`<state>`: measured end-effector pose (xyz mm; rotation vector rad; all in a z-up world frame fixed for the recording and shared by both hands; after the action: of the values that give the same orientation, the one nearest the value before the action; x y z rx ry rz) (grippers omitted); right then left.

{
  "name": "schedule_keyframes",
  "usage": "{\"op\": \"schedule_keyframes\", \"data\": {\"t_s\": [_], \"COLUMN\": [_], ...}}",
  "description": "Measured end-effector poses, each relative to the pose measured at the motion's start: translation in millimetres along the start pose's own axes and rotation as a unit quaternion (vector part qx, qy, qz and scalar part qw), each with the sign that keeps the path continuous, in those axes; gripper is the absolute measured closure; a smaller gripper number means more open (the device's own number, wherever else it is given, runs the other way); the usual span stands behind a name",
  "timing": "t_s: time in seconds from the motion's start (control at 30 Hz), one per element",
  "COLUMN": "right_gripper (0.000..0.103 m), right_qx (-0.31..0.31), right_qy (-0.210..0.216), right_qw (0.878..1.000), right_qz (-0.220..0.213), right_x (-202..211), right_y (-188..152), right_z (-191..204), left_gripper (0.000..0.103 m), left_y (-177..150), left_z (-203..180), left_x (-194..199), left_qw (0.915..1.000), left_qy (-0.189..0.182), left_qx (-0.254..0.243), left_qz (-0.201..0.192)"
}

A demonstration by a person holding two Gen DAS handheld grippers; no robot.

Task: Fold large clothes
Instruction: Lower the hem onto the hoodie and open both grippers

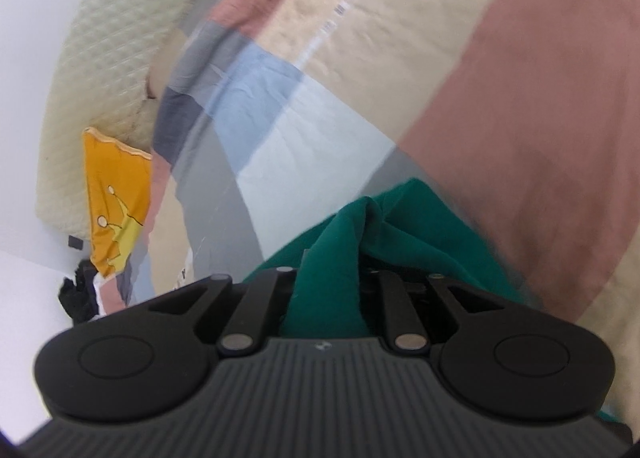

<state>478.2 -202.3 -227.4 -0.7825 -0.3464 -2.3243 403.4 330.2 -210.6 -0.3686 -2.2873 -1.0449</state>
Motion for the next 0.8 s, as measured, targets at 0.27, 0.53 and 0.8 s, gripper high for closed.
{"op": "schedule_keyframes", "data": {"t_s": [0.27,0.53,0.8], "right_gripper": [0.075,0.018,0.019], "right_qx": [0.007,0.064,0.143], "right_qy": [0.01,0.09,0.071], "right_qw": [1.0,0.994,0.986], "right_qz": [0.011,0.015,-0.044], "right_x": [1.1,43.4,76.1], "right_y": [-2.6,-19.1,-36.1], "right_z": [3.1,33.2,38.8], "left_gripper": [0.089,0.037,0.034], "left_y": [-1.0,-10.6,-25.9], "left_z": [-13.1,-24.5,-63.2], "left_x": [9.0,46.1,76.9], "left_qw": [0.9997,0.9977,0.994], "left_qy": [-0.005,-0.067,-0.064], "left_qx": [-0.024,0.005,-0.084], "left_qz": [0.004,-0.011,-0.026]}}
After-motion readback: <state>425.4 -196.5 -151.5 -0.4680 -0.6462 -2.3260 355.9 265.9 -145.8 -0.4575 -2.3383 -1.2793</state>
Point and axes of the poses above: each gripper's, at about its wrist camera, not at the fingertips, and x roughly against the way its jaws point, z to its left, y to its top, the point moved 6 cm from there along -x, roughly the way its jaws point, and after that the axes turned 15 degrees about -x, right-handed, at the moved point
